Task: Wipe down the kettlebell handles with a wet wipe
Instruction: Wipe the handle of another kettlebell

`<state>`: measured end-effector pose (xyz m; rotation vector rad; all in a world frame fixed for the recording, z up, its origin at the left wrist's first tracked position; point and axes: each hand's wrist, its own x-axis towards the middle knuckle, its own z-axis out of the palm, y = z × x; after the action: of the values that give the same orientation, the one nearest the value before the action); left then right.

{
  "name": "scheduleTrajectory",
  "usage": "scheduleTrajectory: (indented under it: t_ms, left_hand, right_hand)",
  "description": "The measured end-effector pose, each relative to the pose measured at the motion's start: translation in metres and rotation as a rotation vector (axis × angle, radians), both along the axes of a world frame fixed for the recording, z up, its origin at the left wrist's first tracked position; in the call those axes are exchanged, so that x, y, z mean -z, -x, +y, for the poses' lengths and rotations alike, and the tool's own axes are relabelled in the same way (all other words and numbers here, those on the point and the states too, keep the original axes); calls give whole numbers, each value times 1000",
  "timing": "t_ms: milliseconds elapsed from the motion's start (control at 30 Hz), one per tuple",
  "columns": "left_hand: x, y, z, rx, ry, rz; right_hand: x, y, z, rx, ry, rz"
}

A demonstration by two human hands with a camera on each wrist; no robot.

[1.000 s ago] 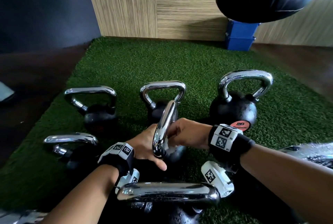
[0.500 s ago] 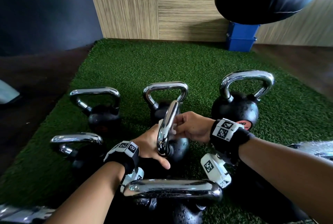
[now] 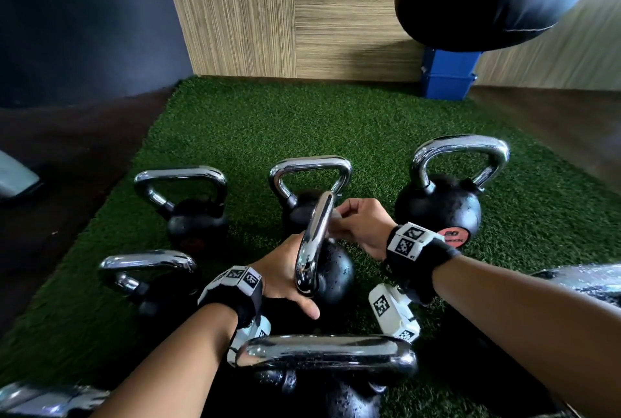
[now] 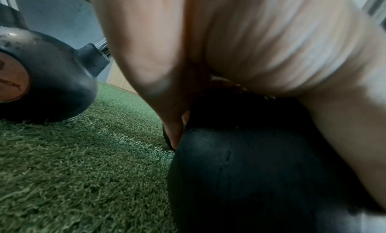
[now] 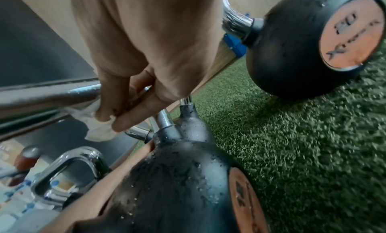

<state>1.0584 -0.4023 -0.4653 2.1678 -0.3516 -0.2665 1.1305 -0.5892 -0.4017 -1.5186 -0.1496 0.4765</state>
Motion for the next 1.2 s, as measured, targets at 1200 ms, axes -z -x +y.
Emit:
scheduleTrajectory:
  t_ms: [1200]
  left_hand:
    - [-103, 42, 1, -98, -403, 76]
  right_hand:
    - [-13, 1, 8, 118, 713, -425]
